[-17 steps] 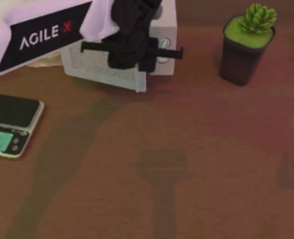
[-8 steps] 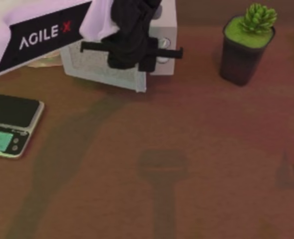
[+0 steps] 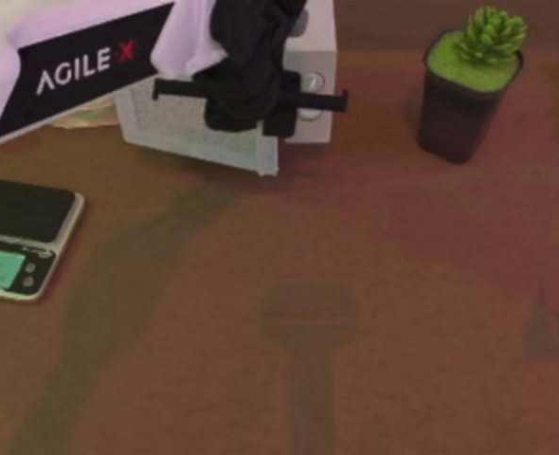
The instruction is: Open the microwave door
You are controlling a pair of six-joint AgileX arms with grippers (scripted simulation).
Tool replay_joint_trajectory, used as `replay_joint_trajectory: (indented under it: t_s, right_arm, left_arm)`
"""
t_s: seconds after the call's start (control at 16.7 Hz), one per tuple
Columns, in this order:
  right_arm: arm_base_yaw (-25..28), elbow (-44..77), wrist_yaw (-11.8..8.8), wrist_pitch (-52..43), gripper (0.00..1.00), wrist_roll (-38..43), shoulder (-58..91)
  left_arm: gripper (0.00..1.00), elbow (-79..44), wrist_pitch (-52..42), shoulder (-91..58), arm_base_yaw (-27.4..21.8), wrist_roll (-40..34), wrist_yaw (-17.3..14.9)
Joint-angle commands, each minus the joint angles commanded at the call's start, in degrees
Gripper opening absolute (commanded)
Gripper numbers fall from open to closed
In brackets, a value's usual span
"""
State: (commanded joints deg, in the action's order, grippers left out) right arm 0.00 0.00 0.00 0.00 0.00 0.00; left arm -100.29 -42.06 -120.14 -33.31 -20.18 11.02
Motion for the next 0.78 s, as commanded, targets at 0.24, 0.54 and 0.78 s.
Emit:
replay_joint_trajectory:
  t_s: [0.24, 0.54, 0.78]
  right_arm:
    - [0.0, 0.0, 0.0, 0.0, 1.00, 0.0, 0.0]
    - [0.0, 0.0, 0.0, 0.0, 1.00, 0.0, 0.0]
    - [0.0, 0.0, 0.0, 0.0, 1.00, 0.0, 0.0]
  left_arm:
    - [0.00, 3.5, 1.6, 2.3, 0.7, 3.0, -1.4]
    - [0.00, 7.8, 3.7, 5.5, 1.5, 6.7, -3.2]
    - [0.00, 7.8, 3.7, 5.5, 1.5, 6.7, -3.2]
